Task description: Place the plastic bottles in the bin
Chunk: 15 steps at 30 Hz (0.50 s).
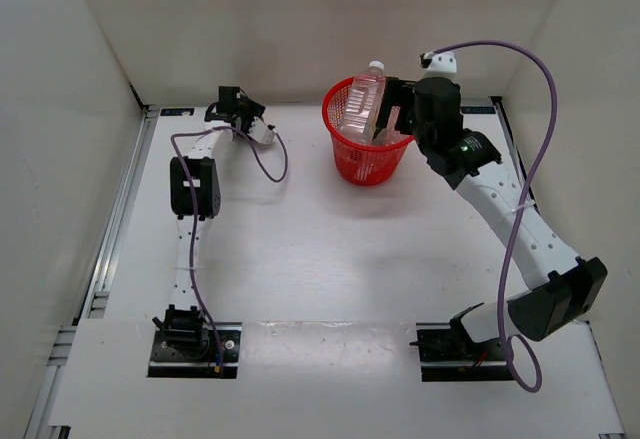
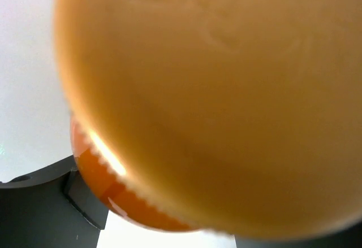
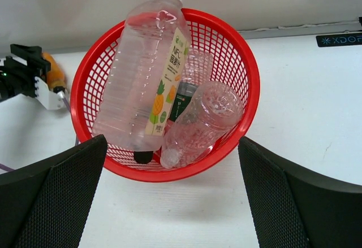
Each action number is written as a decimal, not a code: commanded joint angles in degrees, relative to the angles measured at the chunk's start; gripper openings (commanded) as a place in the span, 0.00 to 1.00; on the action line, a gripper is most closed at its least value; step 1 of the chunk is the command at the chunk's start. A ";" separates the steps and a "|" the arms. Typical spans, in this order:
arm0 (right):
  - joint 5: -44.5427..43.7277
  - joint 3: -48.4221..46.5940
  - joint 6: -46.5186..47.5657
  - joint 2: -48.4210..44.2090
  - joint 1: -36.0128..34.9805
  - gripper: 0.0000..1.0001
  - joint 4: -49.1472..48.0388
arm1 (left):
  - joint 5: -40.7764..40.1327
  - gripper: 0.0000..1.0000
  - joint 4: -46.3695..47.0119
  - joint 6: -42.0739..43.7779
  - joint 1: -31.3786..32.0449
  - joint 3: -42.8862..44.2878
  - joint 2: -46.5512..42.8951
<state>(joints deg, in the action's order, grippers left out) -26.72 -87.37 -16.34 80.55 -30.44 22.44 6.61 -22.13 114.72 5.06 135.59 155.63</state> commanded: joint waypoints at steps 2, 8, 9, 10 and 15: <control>-0.27 0.80 -1.24 -0.49 0.03 1.00 -0.64 | 3.23 0.10 -2.39 21.35 1.18 -3.40 -5.42; -1.57 1.33 -2.38 -2.59 0.03 1.00 1.38 | 6.21 0.10 -2.39 -2.74 3.72 -4.63 -14.45; -1.58 1.85 -2.38 -3.12 0.03 1.00 1.38 | 6.22 0.10 -2.39 -6.92 3.73 -4.63 -16.13; -2.62 2.55 -2.38 -4.43 0.03 1.00 1.99 | 7.00 0.10 -2.39 -10.96 4.34 -4.63 -17.72; -8.16 5.19 -6.33 -8.91 1.69 1.00 5.59 | 9.82 0.10 -2.39 -44.35 5.40 -3.58 -29.13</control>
<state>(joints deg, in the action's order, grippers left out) -29.95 -83.00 -19.86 75.92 -29.91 26.46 11.68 -25.78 92.73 9.93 130.02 140.79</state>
